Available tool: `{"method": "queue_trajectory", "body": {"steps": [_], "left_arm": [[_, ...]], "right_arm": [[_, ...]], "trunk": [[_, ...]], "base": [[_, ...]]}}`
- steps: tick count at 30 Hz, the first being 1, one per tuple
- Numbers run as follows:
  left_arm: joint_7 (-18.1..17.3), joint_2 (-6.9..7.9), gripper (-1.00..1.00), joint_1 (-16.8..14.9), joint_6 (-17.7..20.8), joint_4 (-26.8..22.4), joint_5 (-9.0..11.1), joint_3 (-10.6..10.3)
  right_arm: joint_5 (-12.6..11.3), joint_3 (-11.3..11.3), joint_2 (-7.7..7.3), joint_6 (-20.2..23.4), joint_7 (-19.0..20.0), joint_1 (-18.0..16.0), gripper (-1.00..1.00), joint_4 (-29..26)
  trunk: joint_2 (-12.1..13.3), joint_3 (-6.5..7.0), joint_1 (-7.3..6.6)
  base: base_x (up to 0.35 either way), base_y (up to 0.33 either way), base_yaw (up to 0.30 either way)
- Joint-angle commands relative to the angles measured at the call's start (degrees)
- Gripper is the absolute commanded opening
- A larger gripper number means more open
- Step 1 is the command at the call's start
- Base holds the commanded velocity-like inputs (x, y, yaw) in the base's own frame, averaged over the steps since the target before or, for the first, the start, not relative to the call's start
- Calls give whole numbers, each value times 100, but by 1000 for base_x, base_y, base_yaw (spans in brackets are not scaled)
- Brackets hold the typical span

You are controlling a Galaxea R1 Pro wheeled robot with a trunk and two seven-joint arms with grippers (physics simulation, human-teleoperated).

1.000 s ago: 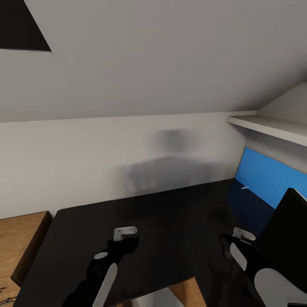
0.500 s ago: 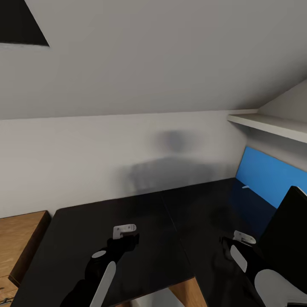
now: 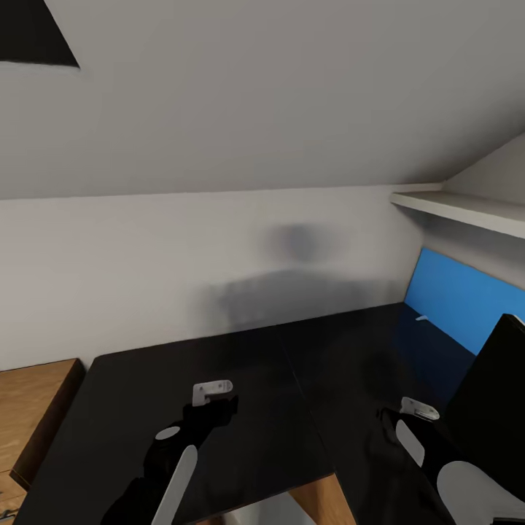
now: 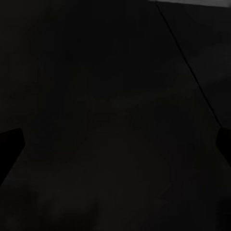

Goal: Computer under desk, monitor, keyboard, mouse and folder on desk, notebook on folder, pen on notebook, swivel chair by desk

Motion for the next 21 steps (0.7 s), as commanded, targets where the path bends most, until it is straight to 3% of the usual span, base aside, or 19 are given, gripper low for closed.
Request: {"method": "queue_trajectory", "body": {"steps": [1,21], "left_arm": [[53,1,100,-3,18,-23,61,-6],[53,1,100,0,27,-53,61,-6]], "right_arm": [[-21,-9,1,34,-20,-1,100,-13],[-21,-9,-4,112,-19,-1,100,-21]], "trunk": [[-48,-27,24],[-850,-386,463]], "base": [[0,0,0],[0,0,0]]}}
